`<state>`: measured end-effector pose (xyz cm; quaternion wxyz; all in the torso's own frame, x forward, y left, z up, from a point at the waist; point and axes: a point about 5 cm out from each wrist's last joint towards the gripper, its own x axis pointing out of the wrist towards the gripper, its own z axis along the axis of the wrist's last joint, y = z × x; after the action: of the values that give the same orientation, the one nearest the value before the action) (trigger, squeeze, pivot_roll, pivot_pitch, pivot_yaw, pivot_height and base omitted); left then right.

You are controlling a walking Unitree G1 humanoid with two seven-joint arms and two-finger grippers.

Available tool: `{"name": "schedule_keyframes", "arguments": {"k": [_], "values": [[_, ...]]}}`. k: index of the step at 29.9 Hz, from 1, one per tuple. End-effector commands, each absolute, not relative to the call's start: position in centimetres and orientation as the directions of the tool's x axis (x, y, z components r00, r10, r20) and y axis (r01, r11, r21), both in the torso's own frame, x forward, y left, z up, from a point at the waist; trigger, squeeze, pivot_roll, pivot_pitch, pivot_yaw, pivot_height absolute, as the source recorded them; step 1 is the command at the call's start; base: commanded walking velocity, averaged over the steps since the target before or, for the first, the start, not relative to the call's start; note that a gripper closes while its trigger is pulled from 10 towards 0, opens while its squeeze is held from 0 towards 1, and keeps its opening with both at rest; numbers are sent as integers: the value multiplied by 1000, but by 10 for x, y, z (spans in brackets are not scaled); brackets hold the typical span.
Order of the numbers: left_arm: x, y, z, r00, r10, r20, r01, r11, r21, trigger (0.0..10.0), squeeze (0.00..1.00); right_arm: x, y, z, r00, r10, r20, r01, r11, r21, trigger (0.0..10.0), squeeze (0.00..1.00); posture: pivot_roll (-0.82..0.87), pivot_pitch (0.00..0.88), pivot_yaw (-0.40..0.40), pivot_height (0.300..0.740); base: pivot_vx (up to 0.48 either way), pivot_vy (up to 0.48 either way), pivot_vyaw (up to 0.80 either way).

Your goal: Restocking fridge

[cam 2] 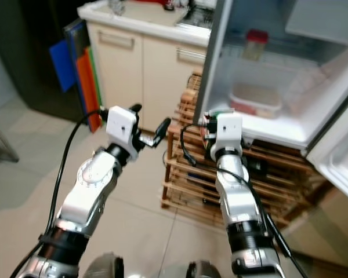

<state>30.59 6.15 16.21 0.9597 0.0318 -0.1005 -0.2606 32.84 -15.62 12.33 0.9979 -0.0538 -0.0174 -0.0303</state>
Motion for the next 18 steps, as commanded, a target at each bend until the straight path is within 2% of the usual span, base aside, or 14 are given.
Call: {"name": "schedule_keyframes", "arguments": {"k": [1,11,18], "values": [[306,60,161,843,-512,165,500,859,112,10000,0,328,-154,125,998,-51,40,55,992,-117,0,0,43,0,-56,690,0,0,0],[305,60,161,842,-514,165,502,858,112,10000,0,328,-154,128,997,-35,68,42,994,-106,0,0,42,0,-56,690,0,0,0],[305,60,161,837,-520,170,506,854,120,10000,0,327,-154,128,997,-33,73,39,995,-91,0,0,43,0,-57,690,0,0,-702]]}}
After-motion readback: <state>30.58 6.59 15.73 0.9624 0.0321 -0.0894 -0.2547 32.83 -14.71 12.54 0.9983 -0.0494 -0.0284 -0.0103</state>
